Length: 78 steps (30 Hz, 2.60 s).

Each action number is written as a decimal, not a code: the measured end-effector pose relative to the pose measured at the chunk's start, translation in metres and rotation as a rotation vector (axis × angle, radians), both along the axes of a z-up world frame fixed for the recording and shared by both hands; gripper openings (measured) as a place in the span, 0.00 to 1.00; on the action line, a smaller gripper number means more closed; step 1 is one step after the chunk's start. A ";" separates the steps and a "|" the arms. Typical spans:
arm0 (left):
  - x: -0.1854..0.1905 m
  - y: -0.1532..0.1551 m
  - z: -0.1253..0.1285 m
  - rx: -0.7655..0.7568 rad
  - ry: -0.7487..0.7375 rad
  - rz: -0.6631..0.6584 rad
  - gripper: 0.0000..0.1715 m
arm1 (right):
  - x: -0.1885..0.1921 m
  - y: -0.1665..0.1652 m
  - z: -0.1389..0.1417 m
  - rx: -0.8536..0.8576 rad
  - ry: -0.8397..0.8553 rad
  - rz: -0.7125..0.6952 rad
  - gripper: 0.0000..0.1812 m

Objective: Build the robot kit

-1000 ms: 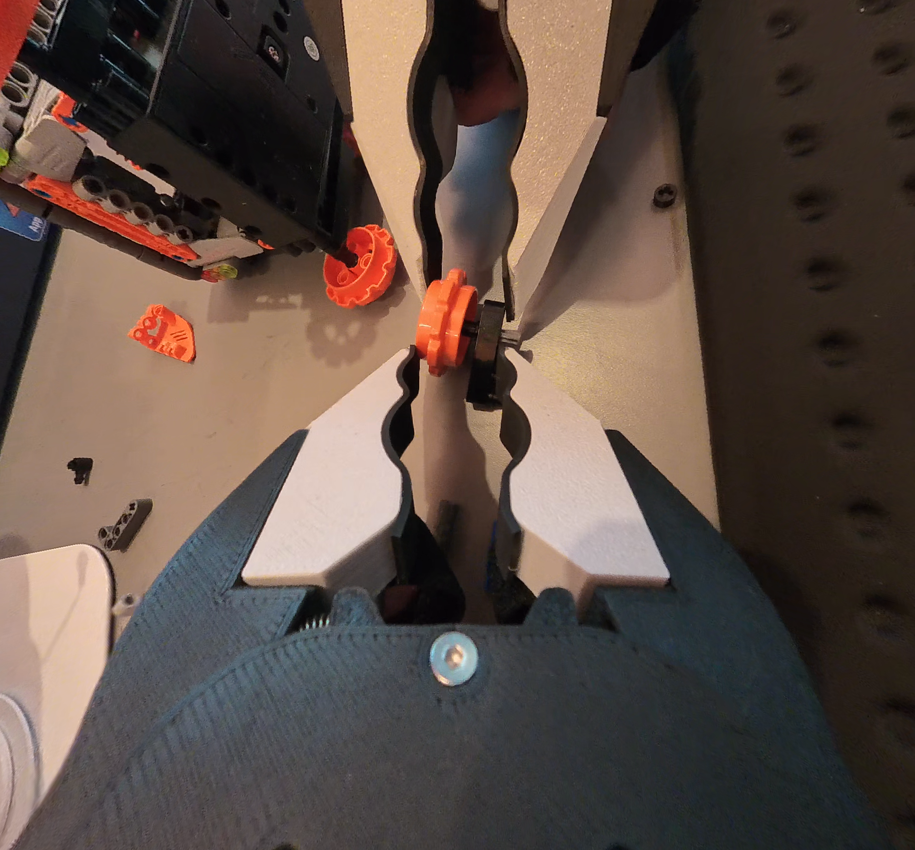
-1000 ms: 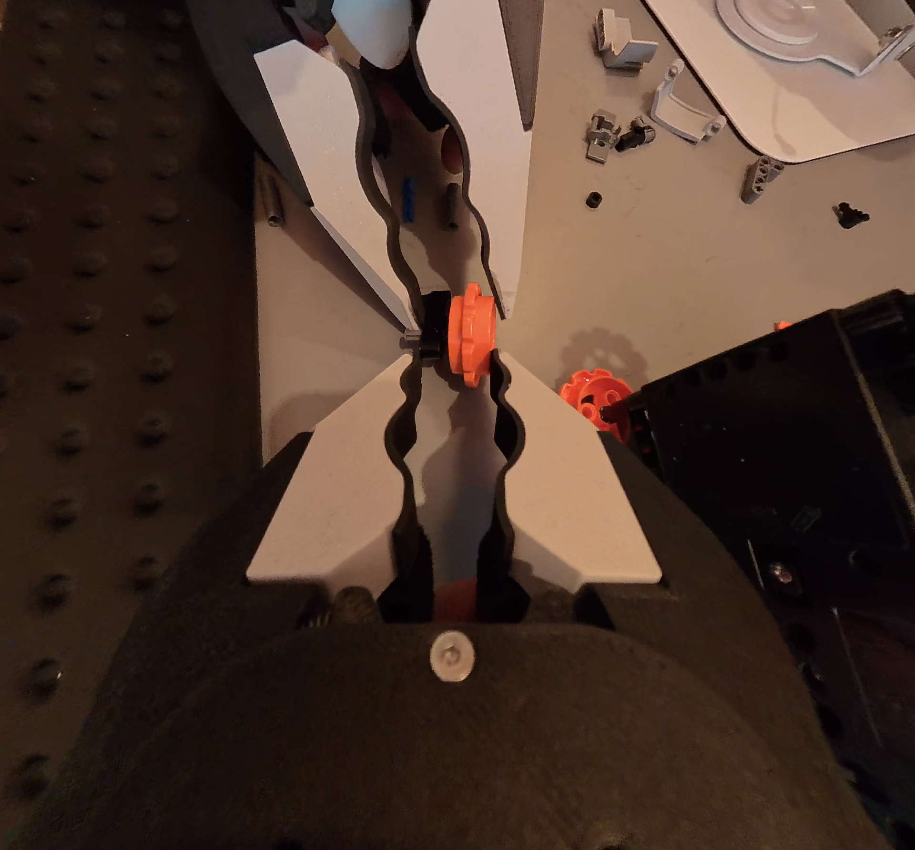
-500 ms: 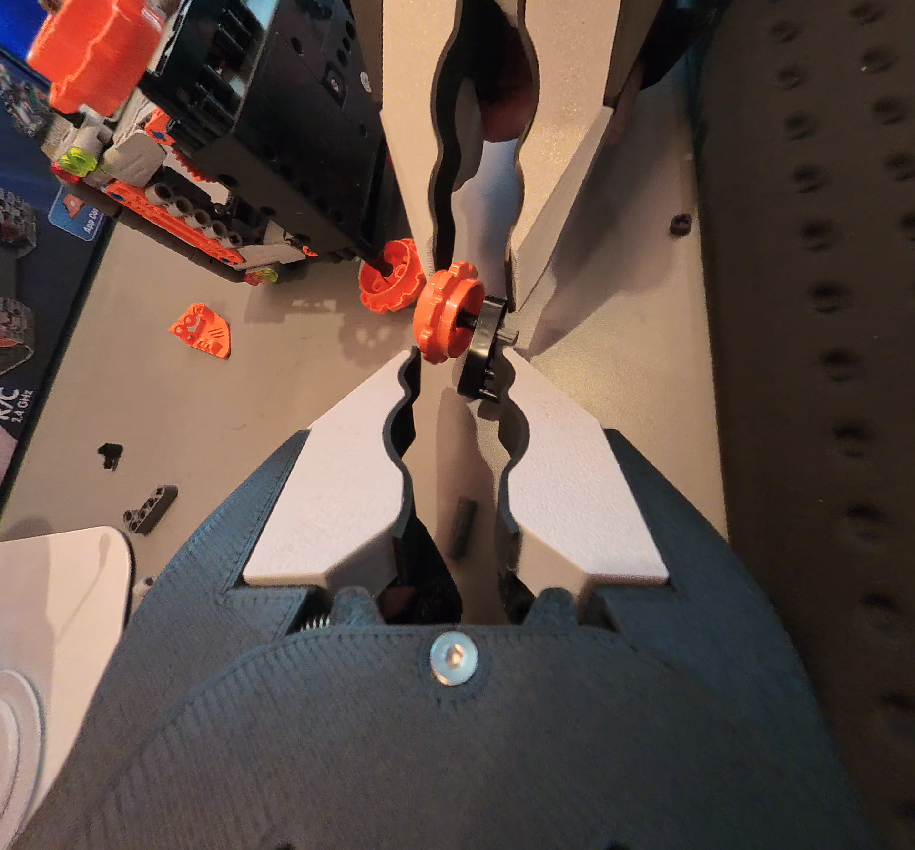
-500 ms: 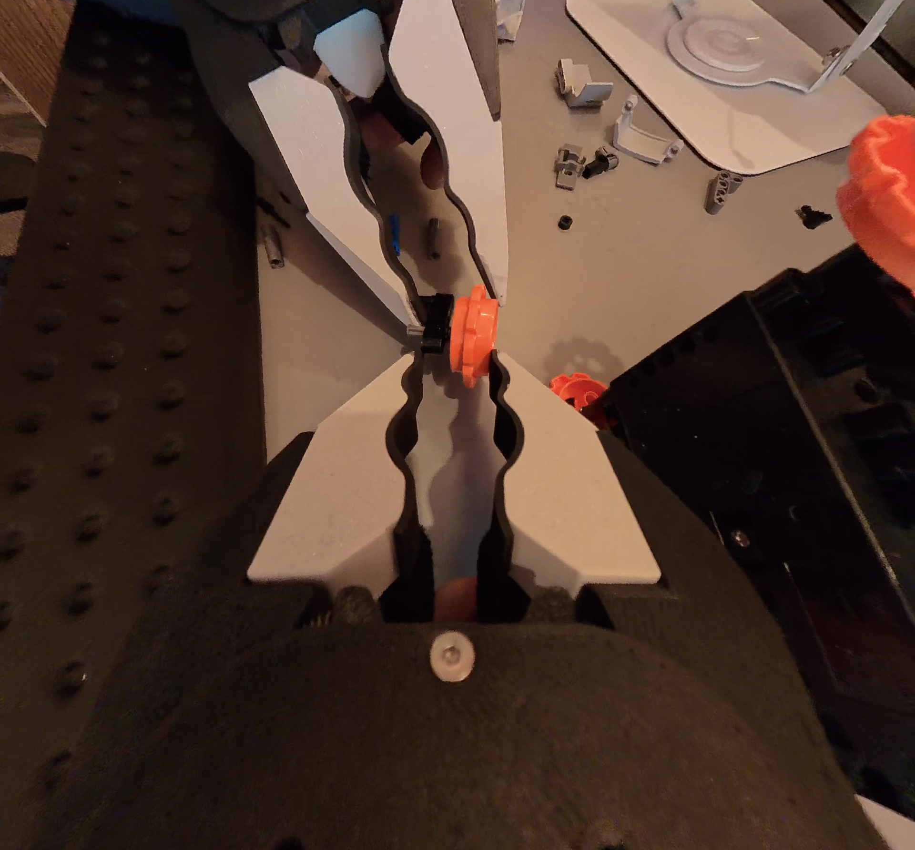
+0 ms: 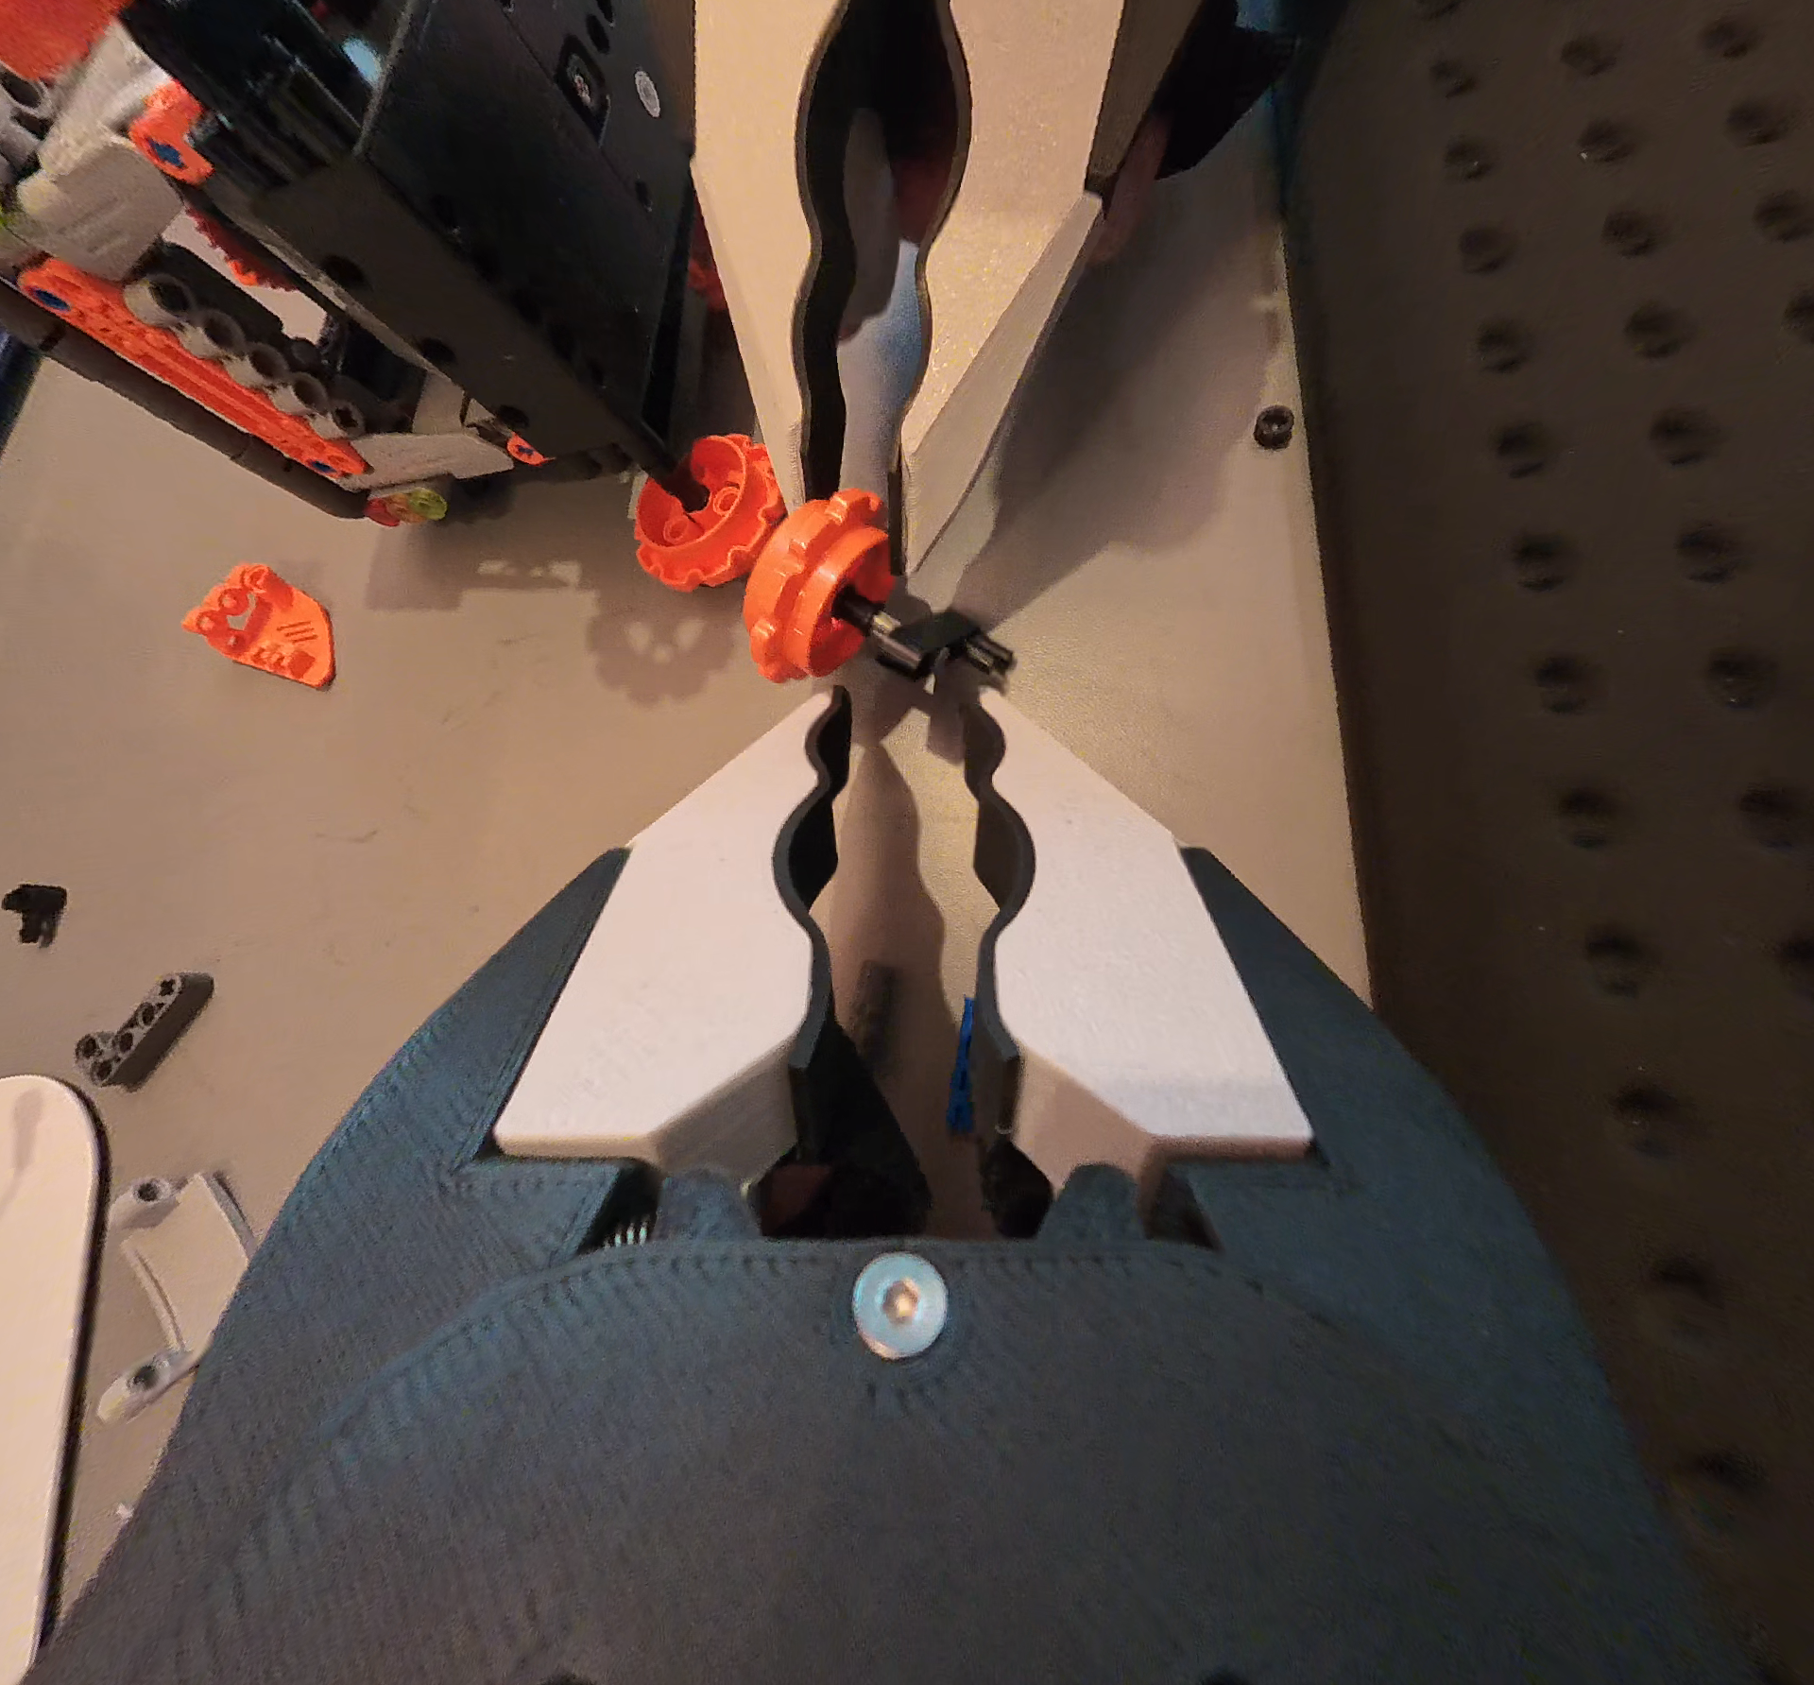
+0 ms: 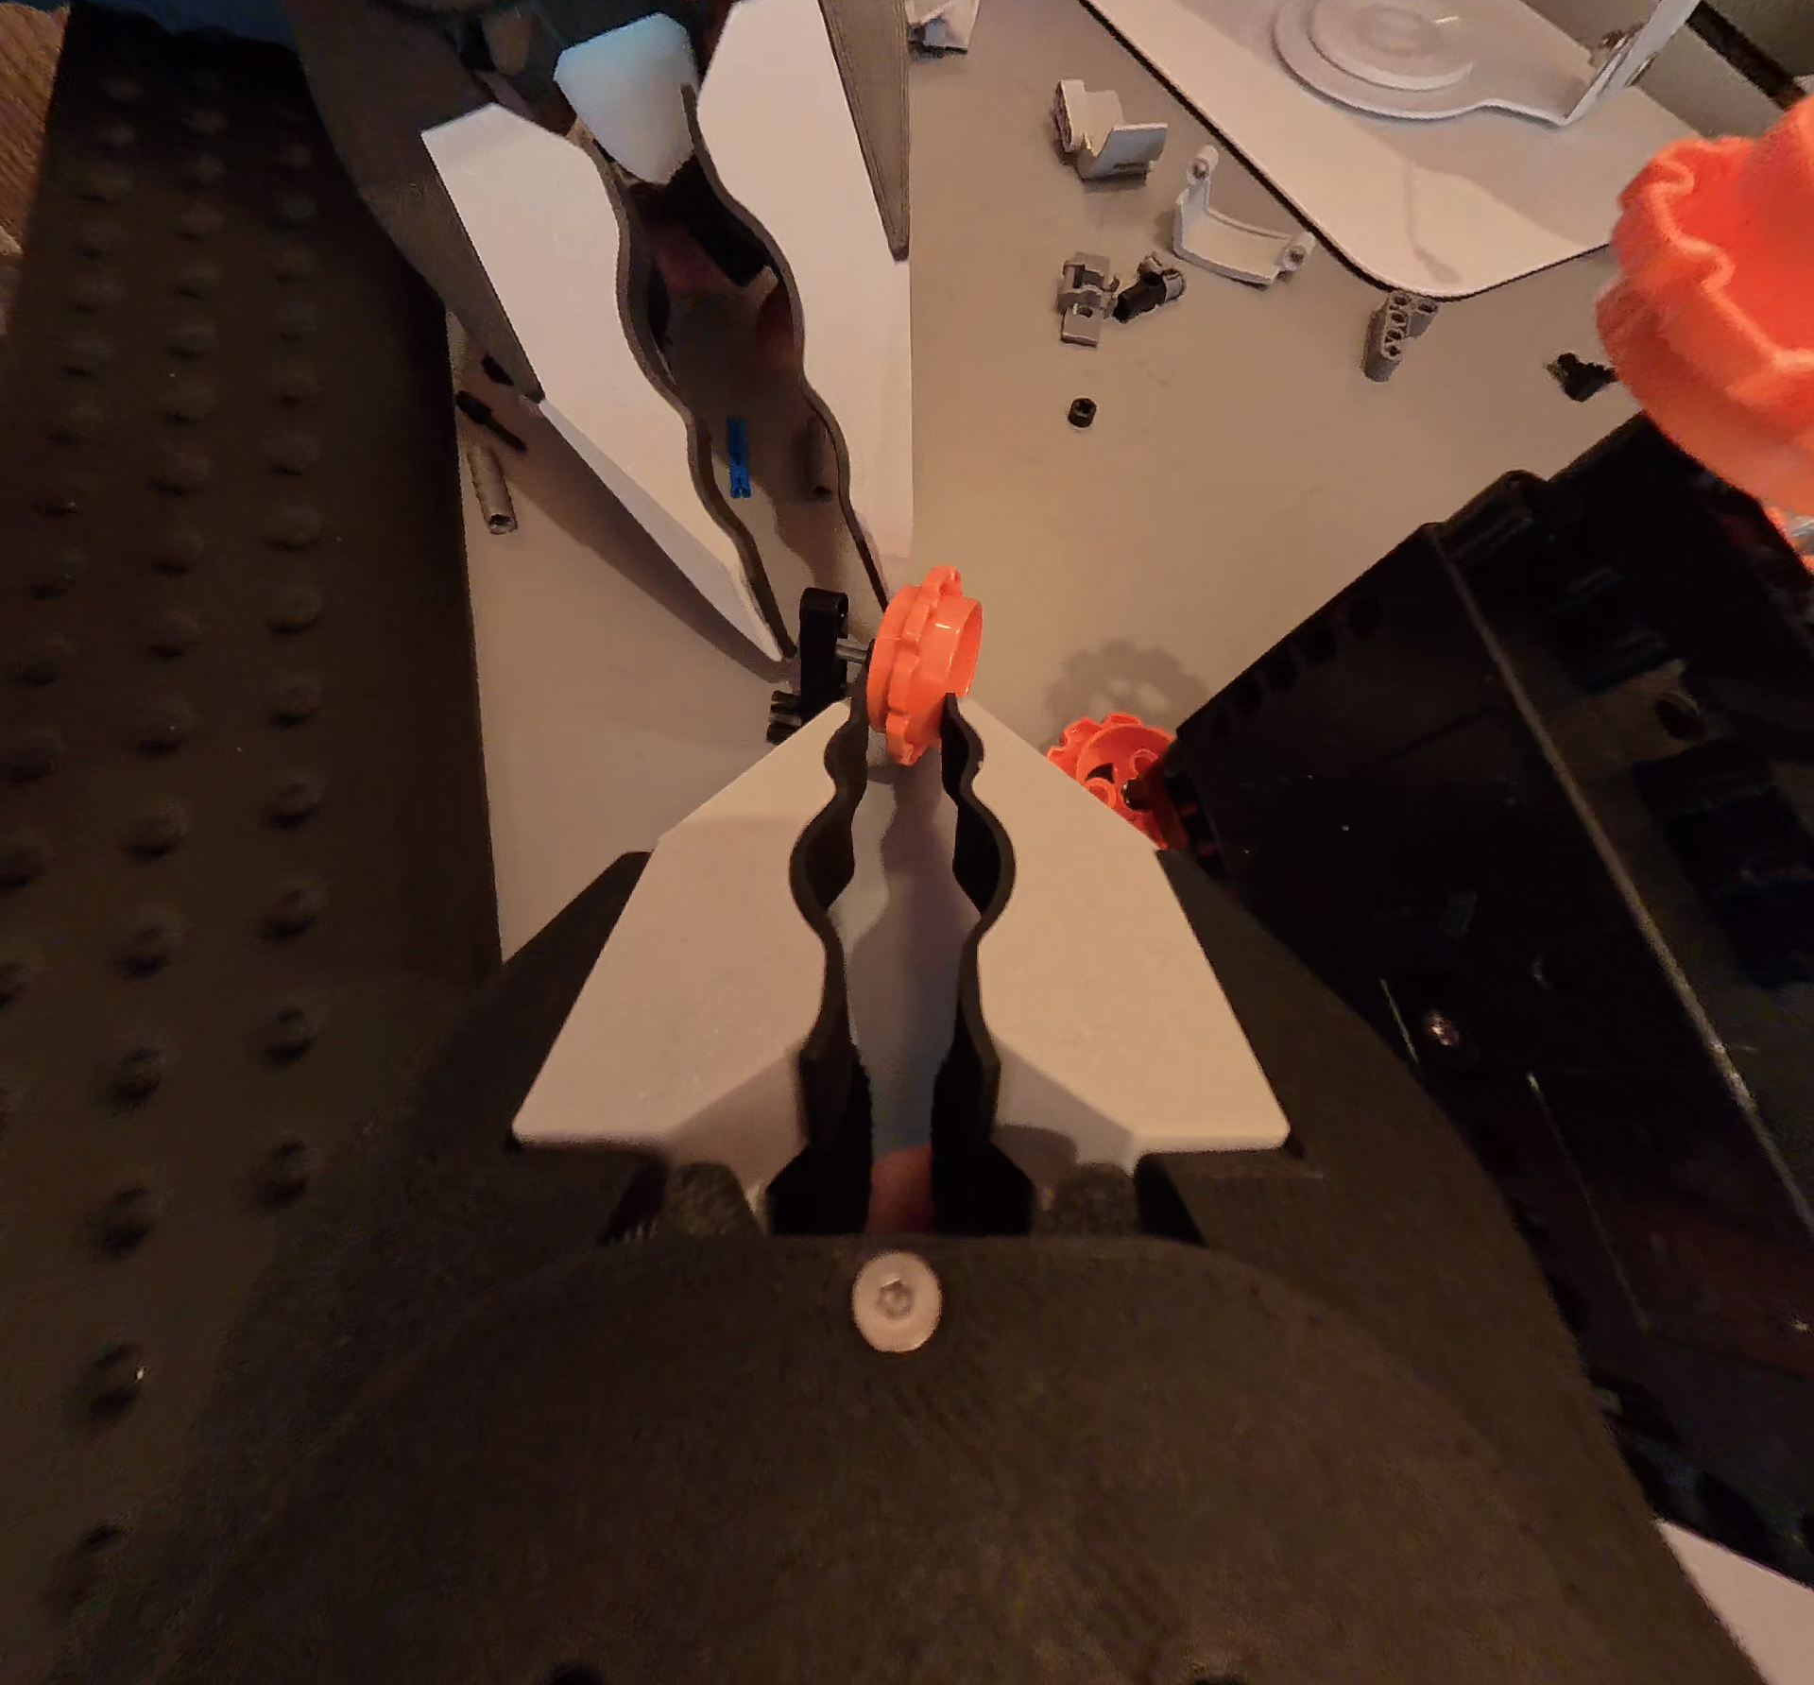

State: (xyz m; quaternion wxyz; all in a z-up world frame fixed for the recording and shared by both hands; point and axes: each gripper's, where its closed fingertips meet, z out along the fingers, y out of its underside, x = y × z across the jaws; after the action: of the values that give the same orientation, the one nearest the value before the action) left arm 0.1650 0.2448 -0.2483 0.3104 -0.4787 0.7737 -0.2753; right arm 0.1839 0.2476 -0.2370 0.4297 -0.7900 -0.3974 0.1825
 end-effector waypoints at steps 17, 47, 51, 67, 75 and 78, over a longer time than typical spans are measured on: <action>0.005 -0.001 0.011 -0.067 -0.032 0.011 0.06 | 0.004 0.006 0.007 0.039 -0.013 -0.056 0.11; 0.023 0.012 0.058 -0.307 -0.289 0.133 0.04 | -0.007 0.019 0.048 0.449 -0.130 -0.121 0.12; 0.023 0.011 0.060 -0.289 -0.303 0.117 0.04 | -0.006 0.019 0.050 0.453 -0.123 -0.104 0.11; 0.024 0.007 0.063 -0.299 -0.318 0.083 0.03 | -0.005 0.015 0.052 0.451 -0.139 -0.073 0.07; 0.025 0.012 0.069 -0.216 -0.357 0.081 0.04 | -0.003 0.016 0.057 0.454 -0.094 -0.090 0.09; 0.026 0.010 0.072 -0.212 -0.377 0.075 0.04 | 0.000 0.015 0.058 0.430 -0.054 -0.092 0.08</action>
State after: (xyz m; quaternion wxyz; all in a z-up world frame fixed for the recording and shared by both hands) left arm 0.1911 0.2552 -0.1766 0.4078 -0.4770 0.6504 -0.4280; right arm 0.1839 0.2624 -0.1787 0.5852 -0.7022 -0.4021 0.0525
